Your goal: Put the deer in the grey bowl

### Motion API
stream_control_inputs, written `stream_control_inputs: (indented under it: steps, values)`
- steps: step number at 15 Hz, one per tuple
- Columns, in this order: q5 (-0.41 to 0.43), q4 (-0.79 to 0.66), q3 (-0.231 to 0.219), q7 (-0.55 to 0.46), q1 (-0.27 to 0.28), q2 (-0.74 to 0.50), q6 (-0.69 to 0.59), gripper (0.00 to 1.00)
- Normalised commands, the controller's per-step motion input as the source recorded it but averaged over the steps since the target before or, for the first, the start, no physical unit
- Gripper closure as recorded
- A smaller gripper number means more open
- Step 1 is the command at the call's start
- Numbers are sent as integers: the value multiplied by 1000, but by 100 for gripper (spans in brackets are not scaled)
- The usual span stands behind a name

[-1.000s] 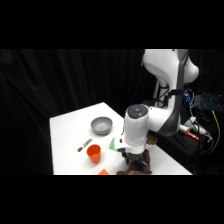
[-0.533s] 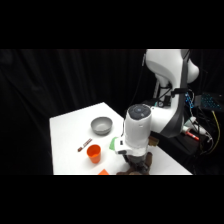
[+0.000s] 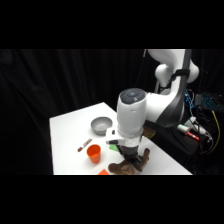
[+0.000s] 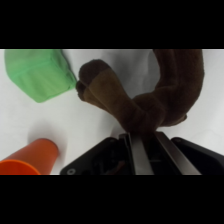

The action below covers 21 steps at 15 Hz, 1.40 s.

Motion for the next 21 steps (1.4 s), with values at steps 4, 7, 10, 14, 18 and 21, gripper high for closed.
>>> stream_control_inputs:
  steps: [4, 7, 10, 14, 18, 21]
  values:
    - [-135, -3, -102, 138, -32, -347, -290, 95]
    - [-116, -100, -82, 161, -120, -339, -171, 95]
    - [-114, -173, -83, 178, -155, -350, -112, 95]
    - [-138, -208, -88, 200, -160, -354, -83, 95]
    - [-111, -205, -80, 201, -165, -306, -46, 95]
    - [-112, -188, -74, 206, -145, -233, -10, 95]
